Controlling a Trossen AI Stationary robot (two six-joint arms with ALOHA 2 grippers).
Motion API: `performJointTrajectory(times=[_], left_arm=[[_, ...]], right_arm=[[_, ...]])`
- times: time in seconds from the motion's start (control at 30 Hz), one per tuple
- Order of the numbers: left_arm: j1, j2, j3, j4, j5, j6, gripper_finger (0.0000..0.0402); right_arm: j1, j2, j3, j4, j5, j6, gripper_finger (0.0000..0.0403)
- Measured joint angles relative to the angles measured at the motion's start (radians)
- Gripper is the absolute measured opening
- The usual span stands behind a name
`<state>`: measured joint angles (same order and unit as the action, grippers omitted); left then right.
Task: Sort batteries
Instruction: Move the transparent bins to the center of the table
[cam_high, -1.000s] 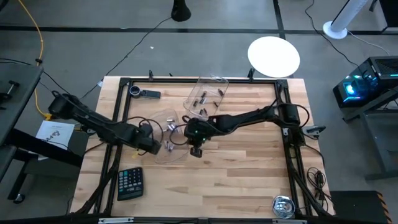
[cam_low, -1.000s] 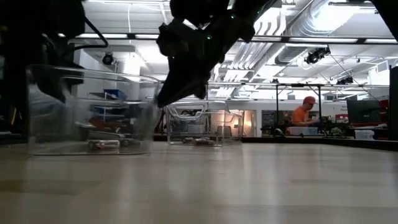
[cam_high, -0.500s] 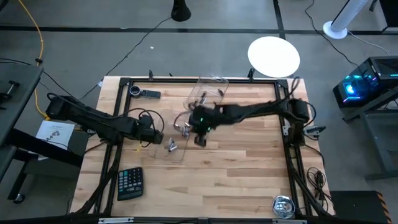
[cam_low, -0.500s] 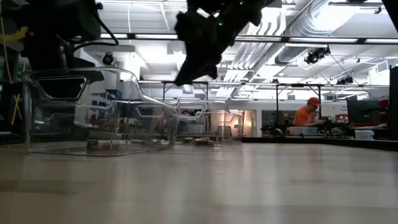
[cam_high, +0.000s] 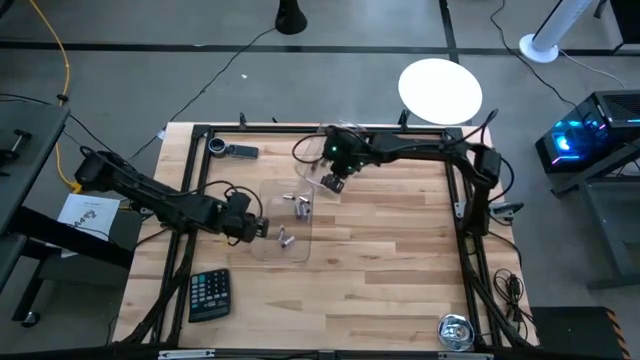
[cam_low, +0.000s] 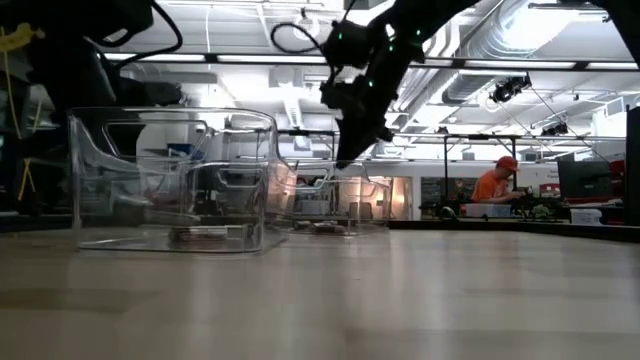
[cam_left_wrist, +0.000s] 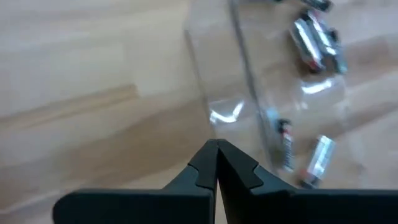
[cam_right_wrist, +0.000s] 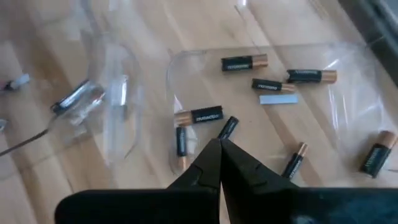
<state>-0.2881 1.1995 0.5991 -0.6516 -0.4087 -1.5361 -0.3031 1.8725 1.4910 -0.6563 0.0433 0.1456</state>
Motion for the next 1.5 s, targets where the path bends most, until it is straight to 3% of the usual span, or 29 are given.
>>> performJointTrajectory(times=[0.17, 0.33, 0.47, 0.63, 0.93, 1.27, 1.5], left_arm=[[0.036, -0.005, 0.000, -0.044, -0.026, 0.028, 0.0000], [0.072, -0.007, 0.000, -0.048, -0.018, 0.090, 0.0000], [0.086, -0.009, 0.000, -0.046, -0.007, 0.125, 0.0000], [0.086, -0.009, 0.000, -0.045, -0.015, 0.135, 0.0000], [0.098, -0.009, 0.000, -0.047, -0.049, 0.180, 0.0000], [0.153, -0.009, 0.000, 0.018, -0.042, 0.304, 0.0000], [0.157, -0.009, 0.000, 0.037, -0.041, 0.321, 0.0000]], right_arm=[[-0.033, 0.052, 0.000, -0.027, -0.075, 0.005, 0.0000], [-0.045, 0.121, 0.000, -0.137, -0.235, 0.003, 0.0000], [-0.029, 0.122, 0.000, -0.277, -0.252, -0.032, 0.0000], [0.035, 0.087, 0.000, -0.390, -0.259, -0.068, 0.0000], [0.259, 0.089, 0.000, -0.333, -0.303, -0.015, 0.0000], [0.454, 0.089, 0.000, -0.254, -0.299, 0.068, 0.0000], [0.443, -0.031, 0.000, -0.394, -0.056, 0.171, 0.0000]])
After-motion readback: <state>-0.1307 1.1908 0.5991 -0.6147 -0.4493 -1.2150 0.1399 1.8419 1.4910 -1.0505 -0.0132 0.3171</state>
